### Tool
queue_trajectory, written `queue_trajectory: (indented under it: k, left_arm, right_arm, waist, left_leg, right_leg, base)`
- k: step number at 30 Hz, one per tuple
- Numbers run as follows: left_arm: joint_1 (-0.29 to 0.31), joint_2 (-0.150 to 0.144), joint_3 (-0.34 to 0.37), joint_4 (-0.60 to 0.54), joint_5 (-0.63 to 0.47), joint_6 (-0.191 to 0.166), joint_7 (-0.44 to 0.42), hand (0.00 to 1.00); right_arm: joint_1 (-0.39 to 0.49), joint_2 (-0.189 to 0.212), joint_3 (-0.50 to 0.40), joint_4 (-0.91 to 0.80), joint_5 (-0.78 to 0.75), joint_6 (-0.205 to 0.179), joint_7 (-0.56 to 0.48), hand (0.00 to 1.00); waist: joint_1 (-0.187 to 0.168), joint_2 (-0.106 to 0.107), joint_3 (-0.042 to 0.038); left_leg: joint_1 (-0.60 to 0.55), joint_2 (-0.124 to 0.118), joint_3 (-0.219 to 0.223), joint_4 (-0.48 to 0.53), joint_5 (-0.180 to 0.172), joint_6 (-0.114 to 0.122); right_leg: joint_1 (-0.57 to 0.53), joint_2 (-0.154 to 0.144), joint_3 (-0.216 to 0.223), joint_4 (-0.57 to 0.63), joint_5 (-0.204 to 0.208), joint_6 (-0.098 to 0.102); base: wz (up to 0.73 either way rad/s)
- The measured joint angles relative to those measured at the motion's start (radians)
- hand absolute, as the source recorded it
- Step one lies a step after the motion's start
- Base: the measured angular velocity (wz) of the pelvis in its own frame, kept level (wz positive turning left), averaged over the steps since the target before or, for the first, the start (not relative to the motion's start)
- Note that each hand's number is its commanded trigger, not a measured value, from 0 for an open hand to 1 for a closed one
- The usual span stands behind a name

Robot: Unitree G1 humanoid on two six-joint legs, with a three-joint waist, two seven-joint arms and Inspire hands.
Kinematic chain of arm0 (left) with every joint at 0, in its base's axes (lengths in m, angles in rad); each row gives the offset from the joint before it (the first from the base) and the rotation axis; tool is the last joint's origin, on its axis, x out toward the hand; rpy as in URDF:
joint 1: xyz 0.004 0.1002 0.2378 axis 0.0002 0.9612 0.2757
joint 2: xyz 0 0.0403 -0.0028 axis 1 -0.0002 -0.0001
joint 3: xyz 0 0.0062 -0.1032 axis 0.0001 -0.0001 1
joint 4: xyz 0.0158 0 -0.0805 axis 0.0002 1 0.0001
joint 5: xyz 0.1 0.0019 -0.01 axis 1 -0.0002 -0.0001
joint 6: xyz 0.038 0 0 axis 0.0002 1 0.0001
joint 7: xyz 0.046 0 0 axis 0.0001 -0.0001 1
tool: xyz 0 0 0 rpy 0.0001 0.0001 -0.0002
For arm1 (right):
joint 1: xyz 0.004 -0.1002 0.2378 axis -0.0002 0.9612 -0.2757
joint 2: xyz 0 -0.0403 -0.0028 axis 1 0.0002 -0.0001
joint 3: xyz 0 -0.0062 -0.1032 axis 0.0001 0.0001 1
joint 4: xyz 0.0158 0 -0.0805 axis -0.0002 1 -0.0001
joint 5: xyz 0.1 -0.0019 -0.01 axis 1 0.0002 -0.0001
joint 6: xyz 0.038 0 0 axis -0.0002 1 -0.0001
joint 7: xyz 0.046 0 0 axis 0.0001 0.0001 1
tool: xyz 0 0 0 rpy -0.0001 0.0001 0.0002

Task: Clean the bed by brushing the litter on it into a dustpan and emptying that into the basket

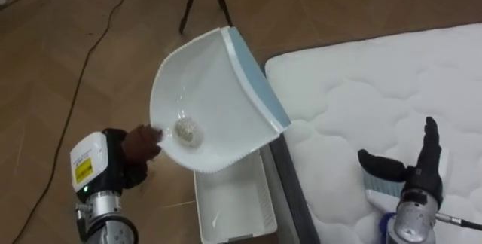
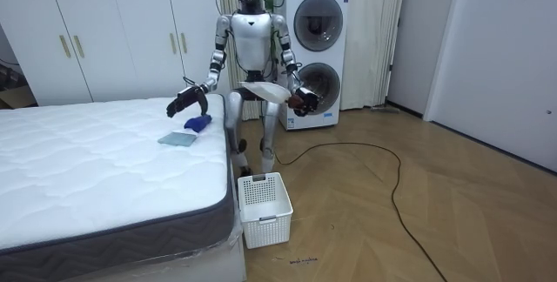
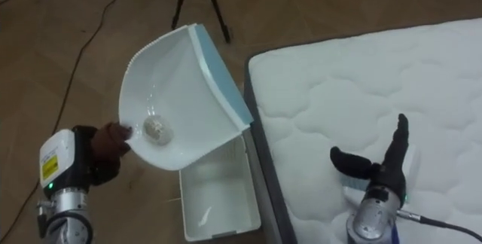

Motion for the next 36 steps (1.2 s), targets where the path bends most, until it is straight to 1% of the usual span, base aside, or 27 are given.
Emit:
queue_trajectory:
  k: [1,2,3,4,5,6,7,8,9,10,12,13,14,15,17,18,20,21,23,24,26,27,29,31,32,34,36]
  left_arm:
    - [-0.005,0.008,-0.002,0.001,0.000,0.000,-0.001,1.00]
    - [-0.020,0.017,-0.012,0.008,0.000,0.000,-0.002,1.00]
    - [-0.031,0.025,-0.020,0.014,0.001,0.000,-0.002,1.00]
    - [-0.056,0.042,-0.039,0.033,0.003,-0.001,-0.004,1.00]
    - [-0.082,0.056,-0.049,0.058,0.020,-0.002,-0.006,1.00]
    - [-0.090,0.060,-0.049,0.072,0.029,-0.003,-0.006,1.00]
    - [-0.112,0.065,-0.051,0.098,0.049,-0.004,-0.008,1.00]
    - [-0.137,0.069,-0.067,0.117,0.062,-0.007,-0.008,1.00]
    - [-0.144,0.076,-0.074,0.123,0.067,-0.011,-0.009,1.00]
    - [-0.146,0.091,-0.082,0.123,0.071,-0.014,-0.011,1.00]
    - [-0.146,0.119,-0.087,0.125,0.087,-0.007,-0.034,1.00]
    - [-0.149,0.141,-0.089,0.125,0.098,0.003,-0.052,1.00]
    - [-0.157,0.166,-0.097,0.125,0.098,0.013,-0.073,1.00]
    - [-0.163,0.178,-0.102,0.125,0.098,0.018,-0.082,1.00]
    - [-0.179,0.238,-0.127,0.125,0.103,0.032,-0.102,1.00]
    - [-0.182,0.255,-0.132,0.123,0.111,0.036,-0.108,1.00]
    - [-0.204,0.295,-0.184,0.124,0.133,0.069,-0.116,1.00]
    - [-0.209,0.300,-0.198,0.124,0.138,0.076,-0.117,1.00]
    - [-0.227,0.310,-0.241,0.122,0.158,0.094,-0.125,1.00]
    - [-0.229,0.312,-0.249,0.121,0.158,0.097,-0.133,1.00]
    - [-0.246,0.330,-0.272,0.121,0.177,0.097,-0.170,1.00]
    - [-0.249,0.336,-0.272,0.121,0.187,0.097,-0.178,1.00]
    - [-0.249,0.355,-0.277,0.121,0.227,0.119,-0.200,1.00]
    - [-0.250,0.361,-0.292,0.120,0.236,0.140,-0.218,1.00]
    - [-0.256,0.364,-0.306,0.120,0.240,0.146,-0.235,1.00]
    - [-0.266,0.370,-0.316,0.113,0.261,0.153,-0.267,1.00]
    - [-0.270,0.374,-0.319,0.112,0.276,0.165,-0.295,1.00]
  right_arm:
    - [-0.003,-0.001,0.001,0.000,-0.011,0.000,0.000,0.00]
    - [-0.005,-0.002,0.002,0.001,-0.019,0.000,0.000,0.00]
    - [-0.005,-0.002,0.004,0.001,-0.026,0.000,0.000,0.00]
    - [-0.004,-0.002,0.007,0.003,-0.050,0.000,0.000,0.00]
    - [-0.011,-0.002,0.009,0.003,-0.065,0.000,0.000,0.00]
    - [-0.016,-0.003,0.009,0.003,-0.082,0.000,0.000,0.00]
    - [-0.027,-0.012,0.012,0.003,-0.102,-0.001,0.000,0.00]
    - [-0.032,-0.023,0.012,0.003,-0.118,-0.001,0.000,0.00]
    - [-0.035,-0.025,0.012,0.003,-0.127,-0.001,0.002,0.00]
    - [-0.047,-0.025,0.015,0.004,-0.136,-0.001,0.020,0.00]
    - [-0.053,-0.024,0.021,0.005,-0.136,-0.001,0.054,0.00]
    - [-0.054,-0.025,0.022,0.005,-0.137,-0.001,0.077,0.00]
    - [-0.059,-0.029,0.022,0.010,-0.155,0.000,0.096,0.00]
    - [-0.062,-0.035,0.021,0.015,-0.168,0.000,0.108,0.00]
    - [-0.070,-0.053,0.022,0.037,-0.183,0.000,0.136,0.00]
    - [-0.069,-0.056,0.022,0.042,-0.188,0.001,0.141,0.00]
    - [-0.065,-0.088,0.026,0.054,-0.203,0.004,0.148,0.00]
    - [-0.066,-0.098,0.027,0.054,-0.203,0.004,0.151,0.00]
    - [-0.064,-0.128,0.042,0.054,-0.199,0.005,0.151,0.00]
    - [-0.064,-0.132,0.049,0.054,-0.199,0.005,0.151,0.00]
    - [-0.066,-0.132,0.056,0.055,-0.208,0.005,0.154,0.00]
    - [-0.064,-0.132,0.056,0.056,-0.210,0.005,0.154,0.00]
    - [-0.058,-0.134,0.056,0.058,-0.219,0.020,0.154,0.00]
    - [-0.065,-0.143,0.069,0.054,-0.238,0.024,0.153,0.00]
    - [-0.071,-0.147,0.073,0.053,-0.246,0.025,0.152,0.00]
    - [-0.076,-0.145,0.073,0.052,-0.257,0.026,0.149,0.00]
    - [-0.083,-0.141,0.073,0.053,-0.273,0.026,0.149,0.00]
  waist:
    - [-0.014,0.006,0.0047]
    - [-0.019,0.016,0.0112]
    - [-0.029,0.021,0.0145]
    - [-0.045,0.022,0.0152]
    - [-0.059,0.015,0.0156]
    - [-0.063,0.015,0.0144]
    - [-0.073,0.029,0.0158]
    - [-0.077,0.047,0.0136]
    - [-0.076,0.048,0.0134]
    - [-0.071,0.050,0.0139]
    - [-0.067,0.051,0.0145]
    - [-0.070,0.052,0.0145]
    - [-0.076,0.060,0.0185]
    - [-0.078,0.066,0.0213]
    - [-0.089,0.086,0.0226]
    - [-0.094,0.092,0.0231]
    - [-0.117,0.126,0.0252]
    - [-0.123,0.137,0.0250]
    - [-0.124,0.162,0.0244]
    - [-0.126,0.169,0.0225]
    - [-0.147,0.193,0.0252]
    - [-0.149,0.194,0.0260]
    - [-0.160,0.202,0.0254]
    - [-0.173,0.215,0.0239]
    - [-0.177,0.225,0.0250]
    - [-0.181,0.235,0.0245]
    - [-0.190,0.236,0.0248]
  left_leg:
    - [-0.005,-0.012,-0.035,-0.003,0.000,0.001]
    - [-0.013,-0.016,-0.068,-0.005,0.009,-0.004]
    - [-0.017,-0.016,-0.080,-0.005,0.014,-0.009]
    - [-0.026,-0.031,-0.107,-0.004,0.023,-0.020]
    - [-0.037,-0.041,-0.099,0.004,0.023,-0.019]
    - [-0.044,-0.042,-0.080,0.013,0.021,-0.018]
    - [-0.071,0.001,0.040,0.028,0.009,-0.006]
    - [-0.091,0.056,0.175,0.033,-0.004,0.010]
    - [-0.096,0.069,0.215,0.031,-0.010,0.010]
    - [-0.105,0.073,0.234,0.029,-0.014,0.015]
    - [-0.108,0.067,0.235,0.028,-0.016,0.017]
    - [-0.110,0.060,0.235,0.027,-0.015,0.023]
    - [-0.113,0.056,0.234,0.027,-0.017,0.026]
    - [-0.113,0.055,0.234,0.026,-0.018,0.028]
    - [-0.123,0.054,0.235,0.027,-0.022,0.035]
    - [-0.122,0.052,0.235,0.027,-0.023,0.036]
    - [-0.120,0.037,0.233,0.021,-0.023,0.038]
    - [-0.120,0.030,0.234,0.018,-0.022,0.040]
    - [-0.124,0.012,0.256,0.013,-0.023,0.044]
    - [-0.128,0.007,0.256,0.013,-0.023,0.045]
    - [-0.156,0.004,0.260,0.019,-0.022,0.051]
    - [-0.160,0.004,0.264,0.019,-0.020,0.053]
    - [-0.177,0.003,0.270,0.019,-0.020,0.053]
    - [-0.188,0.004,0.270,0.020,-0.020,0.053]
    - [-0.193,0.004,0.270,0.019,-0.020,0.053]
    - [-0.198,0.002,0.275,0.019,-0.020,0.052]
    - [-0.196,-0.003,0.283,0.018,-0.020,0.052]
  right_leg:
    - [-0.045,0.014,0.060,0.020,-0.010,-0.003]
    - [-0.099,0.039,0.103,0.007,-0.011,-0.002]
    - [-0.118,0.050,0.117,-0.013,-0.007,-0.002]
    - [-0.147,0.059,0.140,-0.058,0.008,0.002]
    - [-0.167,0.052,0.154,-0.082,0.046,-0.005]
    - [-0.168,0.046,0.152,-0.077,0.064,-0.012]
    - [-0.172,0.040,0.137,-0.063,0.082,-0.022]
    - [-0.185,0.037,0.120,-0.046,0.073,-0.030]
    - [-0.195,0.034,0.123,-0.034,0.067,-0.030]
    - [-0.213,0.029,0.128,-0.017,0.061,-0.029]
    - [-0.226,0.026,0.137,-0.005,0.056,-0.024]
    - [-0.233,0.019,0.137,0.005,0.048,-0.022]
    - [-0.234,0.013,0.132,0.012,0.044,-0.021]
    - [-0.234,0.013,0.132,0.012,0.044,-0.021]
    - [-0.245,0.010,0.136,0.021,0.045,-0.019]
    - [-0.248,0.008,0.135,0.028,0.044,-0.018]
    - [-0.257,-0.013,0.135,0.049,0.034,-0.007]
    - [-0.263,-0.021,0.137,0.060,0.030,-0.001]
    - [-0.292,-0.050,0.139,0.104,0.012,0.000]
    - [-0.299,-0.054,0.139,0.109,0.007,0.001]
    - [-0.331,-0.061,0.139,0.125,0.002,-0.001]
    - [-0.340,-0.063,0.141,0.132,0.002,-0.002]
    - [-0.361,-0.057,0.154,0.138,-0.005,-0.008]
    - [-0.372,-0.055,0.157,0.140,-0.006,-0.008]
    - [-0.377,-0.055,0.158,0.141,-0.006,-0.009]
    - [-0.390,-0.055,0.168,0.150,-0.008,-0.006]
    - [-0.395,-0.057,0.182,0.161,-0.016,-0.005]
  base:
    - [0.36]
    - [0.43]
    - [0.65]
    - [0.80]
    - [0.77]
    - [0.64]
    - [0.60]
    - [0.55]
    - [0.31]
    - [0.00]
    - [0.00]
    - [0.10]
    - [0.08]
    - [0.03]
    - [-0.02]
    - [0.07]
    - [0.12]
    - [0.04]
    - [-0.08]
    - [-0.04]
    - [0.05]
    - [-0.04]
    - [-0.06]
    - [0.00]
    - [0.00]
    - [-0.03]
    - [-0.04]
